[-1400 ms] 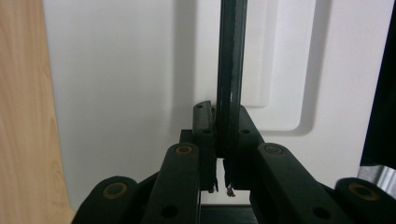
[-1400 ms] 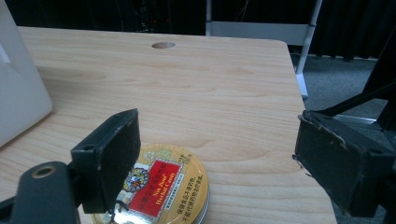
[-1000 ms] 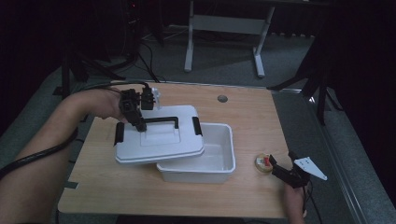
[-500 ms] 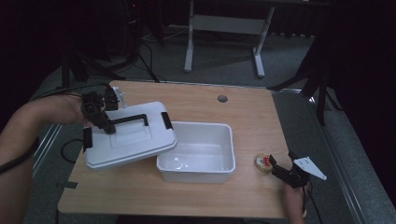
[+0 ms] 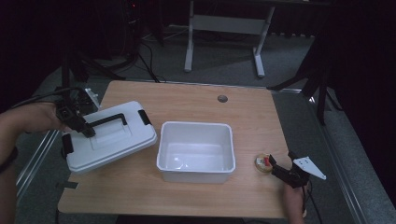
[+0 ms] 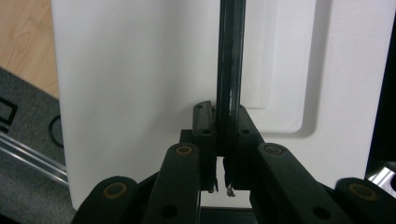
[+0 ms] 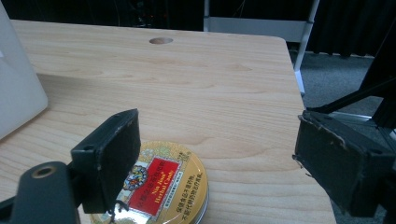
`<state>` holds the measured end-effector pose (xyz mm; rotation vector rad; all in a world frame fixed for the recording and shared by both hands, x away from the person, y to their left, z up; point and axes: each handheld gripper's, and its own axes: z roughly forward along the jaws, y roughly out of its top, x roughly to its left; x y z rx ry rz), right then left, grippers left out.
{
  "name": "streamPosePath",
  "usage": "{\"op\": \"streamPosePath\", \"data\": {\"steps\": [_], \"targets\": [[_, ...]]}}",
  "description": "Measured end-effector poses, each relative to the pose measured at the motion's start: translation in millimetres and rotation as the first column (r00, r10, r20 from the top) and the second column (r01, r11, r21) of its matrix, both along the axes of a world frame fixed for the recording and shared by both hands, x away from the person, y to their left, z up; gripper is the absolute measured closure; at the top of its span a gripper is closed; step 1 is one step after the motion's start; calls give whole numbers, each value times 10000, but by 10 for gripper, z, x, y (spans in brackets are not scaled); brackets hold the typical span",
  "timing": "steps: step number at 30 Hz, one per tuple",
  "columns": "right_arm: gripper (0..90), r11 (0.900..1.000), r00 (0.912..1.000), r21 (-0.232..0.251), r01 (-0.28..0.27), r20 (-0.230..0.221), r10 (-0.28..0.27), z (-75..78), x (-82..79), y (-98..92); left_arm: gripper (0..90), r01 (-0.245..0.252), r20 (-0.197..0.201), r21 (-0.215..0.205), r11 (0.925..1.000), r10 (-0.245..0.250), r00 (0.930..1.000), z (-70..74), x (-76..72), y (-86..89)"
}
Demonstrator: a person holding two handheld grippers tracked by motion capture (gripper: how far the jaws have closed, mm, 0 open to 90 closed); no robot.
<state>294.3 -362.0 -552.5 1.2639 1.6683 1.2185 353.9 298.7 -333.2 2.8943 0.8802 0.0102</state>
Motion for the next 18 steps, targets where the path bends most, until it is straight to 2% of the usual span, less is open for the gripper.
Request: {"op": "streamPosePath", "data": {"steps": [4,7,13,15,18], "targets": [[139,10000,10000,0,-3,-3,3,0,0,0,834,-174,38,-91,9998,174,9998,-94,-6,77],[139,10000,10000,-1,-3,-14,3,0,0,1,834,-490,160,-162,9987,492,9987,-210,1,148],[139,10000,10000,8,12,-26,-12,0,1,0,833,-575,199,-448,9973,585,9981,-330,14,209],[139,10000,10000,11,-3,-29,3,0,1,1,833,-690,141,-553,9961,698,9975,-432,39,233],[139,10000,10000,40,-16,-8,16,0,-1,-4,833,-812,105,-482,9955,818,9966,-517,66,240]]}}
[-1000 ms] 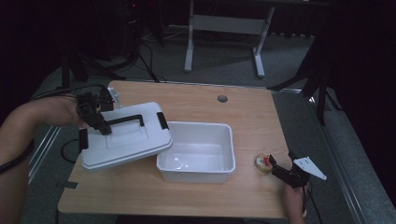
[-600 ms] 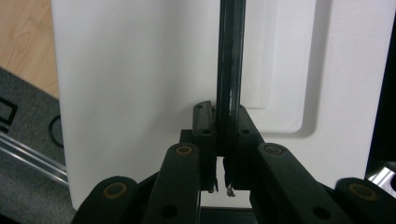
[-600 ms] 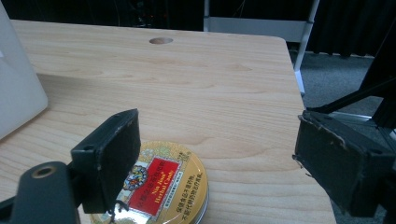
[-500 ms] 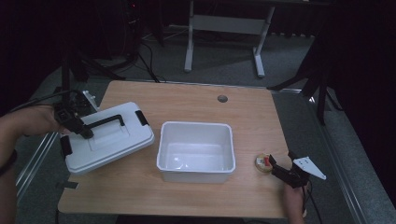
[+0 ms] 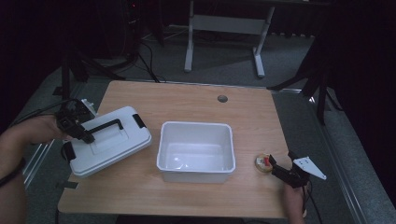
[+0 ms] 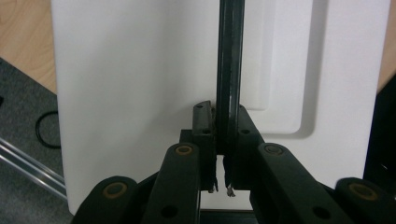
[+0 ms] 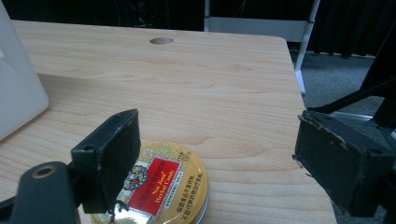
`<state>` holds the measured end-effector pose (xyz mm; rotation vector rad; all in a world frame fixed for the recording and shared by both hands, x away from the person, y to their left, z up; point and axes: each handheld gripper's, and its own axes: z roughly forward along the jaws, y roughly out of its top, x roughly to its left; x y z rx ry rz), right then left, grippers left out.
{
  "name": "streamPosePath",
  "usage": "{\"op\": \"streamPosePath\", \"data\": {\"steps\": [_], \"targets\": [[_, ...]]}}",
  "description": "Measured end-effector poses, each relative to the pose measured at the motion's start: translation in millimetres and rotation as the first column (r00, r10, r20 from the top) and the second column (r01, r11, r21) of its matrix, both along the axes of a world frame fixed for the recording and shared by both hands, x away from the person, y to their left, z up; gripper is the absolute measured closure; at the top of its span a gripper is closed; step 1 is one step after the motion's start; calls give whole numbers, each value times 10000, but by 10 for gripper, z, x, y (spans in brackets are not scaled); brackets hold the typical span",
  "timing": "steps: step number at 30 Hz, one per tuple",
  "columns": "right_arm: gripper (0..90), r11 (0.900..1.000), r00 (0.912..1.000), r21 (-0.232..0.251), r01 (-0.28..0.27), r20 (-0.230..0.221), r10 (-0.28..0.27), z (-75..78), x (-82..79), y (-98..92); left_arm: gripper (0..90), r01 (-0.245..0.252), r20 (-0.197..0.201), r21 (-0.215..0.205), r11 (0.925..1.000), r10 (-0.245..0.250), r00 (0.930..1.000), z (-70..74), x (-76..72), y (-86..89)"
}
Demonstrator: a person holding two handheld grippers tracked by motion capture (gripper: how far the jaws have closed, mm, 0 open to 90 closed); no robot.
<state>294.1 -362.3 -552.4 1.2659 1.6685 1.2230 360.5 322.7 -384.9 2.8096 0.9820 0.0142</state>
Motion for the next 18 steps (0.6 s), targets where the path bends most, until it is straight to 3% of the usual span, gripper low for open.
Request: {"op": "streamPosePath", "data": {"steps": [3,5,11,18], "targets": [[139,10000,10000,-22,-7,4,7,0,1,2,833,-70,-254,273,9996,77,9996,-186,48,5],[139,10000,10000,-40,-11,1,11,0,1,4,833,-134,-255,280,9995,141,9996,-229,64,10],[139,10000,10000,-36,-5,-20,5,0,2,6,833,-352,-288,-401,9986,341,9990,-499,120,26],[139,9997,10000,-227,-20,-14,20,0,5,20,833,-643,-550,-67,9979,638,9964,-722,150,-4]]}}
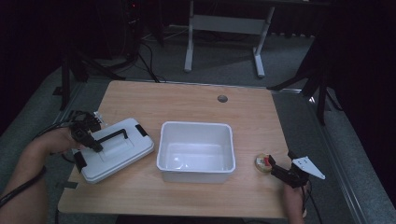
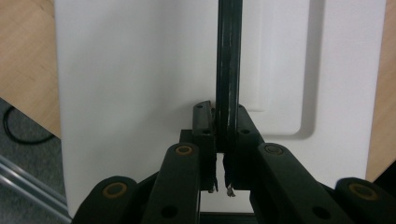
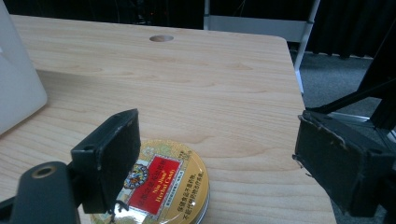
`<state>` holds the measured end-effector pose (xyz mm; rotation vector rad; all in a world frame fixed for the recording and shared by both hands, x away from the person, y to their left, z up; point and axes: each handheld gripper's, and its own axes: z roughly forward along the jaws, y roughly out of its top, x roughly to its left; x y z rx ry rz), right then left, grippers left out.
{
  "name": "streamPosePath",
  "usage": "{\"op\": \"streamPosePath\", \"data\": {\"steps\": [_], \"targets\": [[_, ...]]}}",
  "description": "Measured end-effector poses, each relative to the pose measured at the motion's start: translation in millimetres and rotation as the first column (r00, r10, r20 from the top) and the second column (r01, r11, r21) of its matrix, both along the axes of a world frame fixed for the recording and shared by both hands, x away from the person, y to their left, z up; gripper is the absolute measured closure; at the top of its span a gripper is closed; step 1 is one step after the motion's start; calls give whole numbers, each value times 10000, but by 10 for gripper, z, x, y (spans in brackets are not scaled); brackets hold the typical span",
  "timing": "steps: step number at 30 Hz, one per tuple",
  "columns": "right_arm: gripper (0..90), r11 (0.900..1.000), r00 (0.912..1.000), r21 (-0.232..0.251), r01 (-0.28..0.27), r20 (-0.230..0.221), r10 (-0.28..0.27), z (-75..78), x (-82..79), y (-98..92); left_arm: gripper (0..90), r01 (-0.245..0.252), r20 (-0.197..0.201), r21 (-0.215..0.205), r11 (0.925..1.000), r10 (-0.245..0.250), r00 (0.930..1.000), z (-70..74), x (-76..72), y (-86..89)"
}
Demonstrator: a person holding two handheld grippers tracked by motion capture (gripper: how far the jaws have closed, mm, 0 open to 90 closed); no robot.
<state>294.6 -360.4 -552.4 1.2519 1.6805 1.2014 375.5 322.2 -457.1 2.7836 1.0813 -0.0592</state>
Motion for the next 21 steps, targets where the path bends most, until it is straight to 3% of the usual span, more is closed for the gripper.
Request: {"op": "streamPosePath", "data": {"steps": [1,15,21], "targets": [[139,10000,10000,25,7,-2,-7,0,1,0,833,37,-23,127,9999,-37,10000,-46,1,-9],[139,10000,9999,64,-64,-139,65,2,14,-2,831,215,-677,-80,9997,-220,9975,-360,-14,-51],[138,9998,9995,111,-155,-289,158,2,31,-12,828,282,-651,-97,9996,-287,9975,-356,-16,-55]]}}
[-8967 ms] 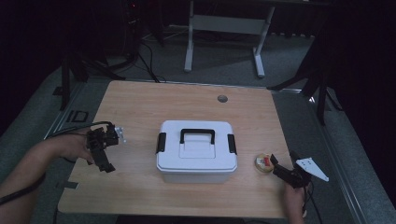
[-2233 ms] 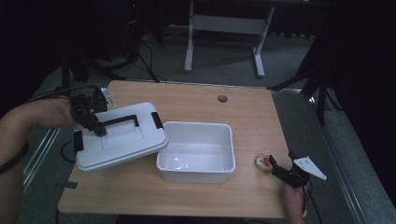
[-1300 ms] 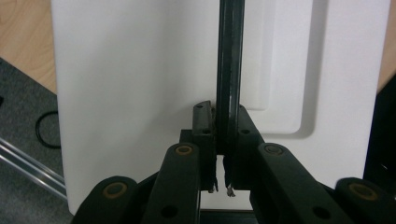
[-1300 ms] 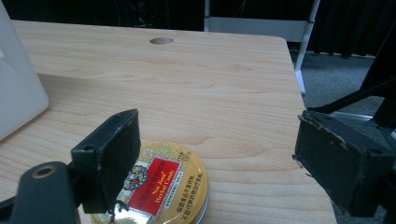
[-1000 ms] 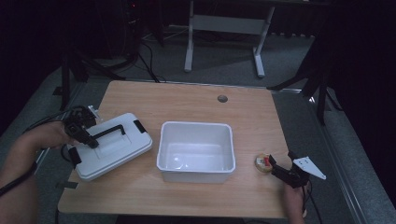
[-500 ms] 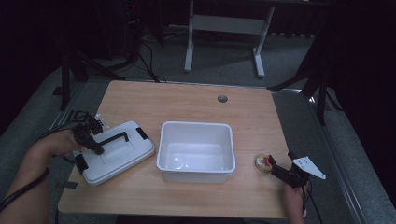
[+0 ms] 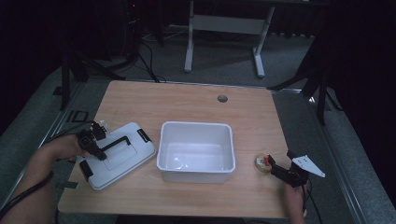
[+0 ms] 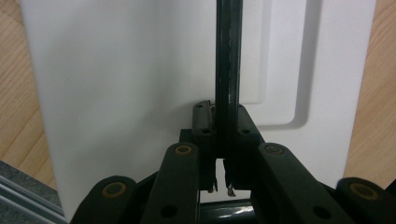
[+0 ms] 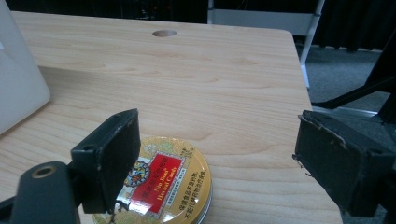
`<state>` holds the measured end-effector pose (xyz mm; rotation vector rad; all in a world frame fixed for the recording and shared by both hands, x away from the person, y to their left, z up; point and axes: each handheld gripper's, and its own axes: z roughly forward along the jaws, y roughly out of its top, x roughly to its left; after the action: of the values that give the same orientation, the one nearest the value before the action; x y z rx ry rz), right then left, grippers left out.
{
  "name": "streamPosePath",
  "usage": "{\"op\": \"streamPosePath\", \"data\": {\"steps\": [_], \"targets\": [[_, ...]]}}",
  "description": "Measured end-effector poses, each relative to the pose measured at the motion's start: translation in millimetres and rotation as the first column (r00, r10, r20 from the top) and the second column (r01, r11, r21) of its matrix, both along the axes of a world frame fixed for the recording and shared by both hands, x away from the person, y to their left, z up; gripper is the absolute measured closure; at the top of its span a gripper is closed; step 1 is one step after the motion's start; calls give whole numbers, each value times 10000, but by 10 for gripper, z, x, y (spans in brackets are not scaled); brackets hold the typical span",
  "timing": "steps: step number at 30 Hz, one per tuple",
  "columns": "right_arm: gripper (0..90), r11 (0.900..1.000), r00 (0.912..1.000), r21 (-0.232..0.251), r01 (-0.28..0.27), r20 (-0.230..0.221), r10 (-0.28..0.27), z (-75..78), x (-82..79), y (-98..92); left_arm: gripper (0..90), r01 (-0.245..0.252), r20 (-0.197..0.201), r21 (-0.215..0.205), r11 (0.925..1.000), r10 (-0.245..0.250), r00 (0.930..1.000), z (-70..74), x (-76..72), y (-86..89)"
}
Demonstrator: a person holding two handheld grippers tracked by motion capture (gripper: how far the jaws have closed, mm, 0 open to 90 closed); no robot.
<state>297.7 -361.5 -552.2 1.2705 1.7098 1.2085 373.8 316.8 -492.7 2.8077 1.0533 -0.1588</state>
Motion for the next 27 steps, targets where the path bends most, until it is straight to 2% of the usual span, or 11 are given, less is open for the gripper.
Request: {"op": "streamPosePath", "data": {"steps": [4,6,7,12,13,16,17,20,22,25,27], "targets": [[138,9998,9992,-71,-179,-349,177,4,27,-21,816,36,-131,-71,10000,-37,9999,2,13,-2],[138,9996,9984,-102,-257,-509,251,6,37,-33,721,-4,-164,-135,9999,2,9999,6,13,-5],[138,9987,9944,-148,-497,-944,480,30,73,-78,664,-271,-349,-456,9986,255,9991,3,18,-10],[138,9944,9809,430,-965,-1656,1024,67,112,-188,594,-286,-237,-672,9973,271,9994,1,12,7],[138,9919,9657,47,-1271,-2278,1248,81,124,-217,583,-359,-244,-704,9969,343,9991,1,5,23],[152,9806,9360,-423,-1915,-3087,1695,93,122,-223,501,-254,-101,-506,9984,249,9996,9,-7,32],[178,9741,9197,-555,-2193,-3451,1874,108,117,-224,477,-288,-106,-485,9984,283,9995,12,-10,35],[184,9521,8821,-955,-2904,-4124,2276,177,109,-225,414,-332,-49,-689,9971,330,9994,30,-8,61],[179,9447,8679,-886,-3159,-4293,2499,234,103,-233,386,-340,20,-806,9962,343,9994,41,-8,58],[153,9173,8241,-1171,-3806,-4930,2790,333,95,-224,387,-175,23,-677,9976,177,9998,43,-12,37],[142,8950,7804,-1176,-4303,-5468,3033,368,89,-208,387,-99,5,-638,9979,99,10000,53,-12,26]]}}
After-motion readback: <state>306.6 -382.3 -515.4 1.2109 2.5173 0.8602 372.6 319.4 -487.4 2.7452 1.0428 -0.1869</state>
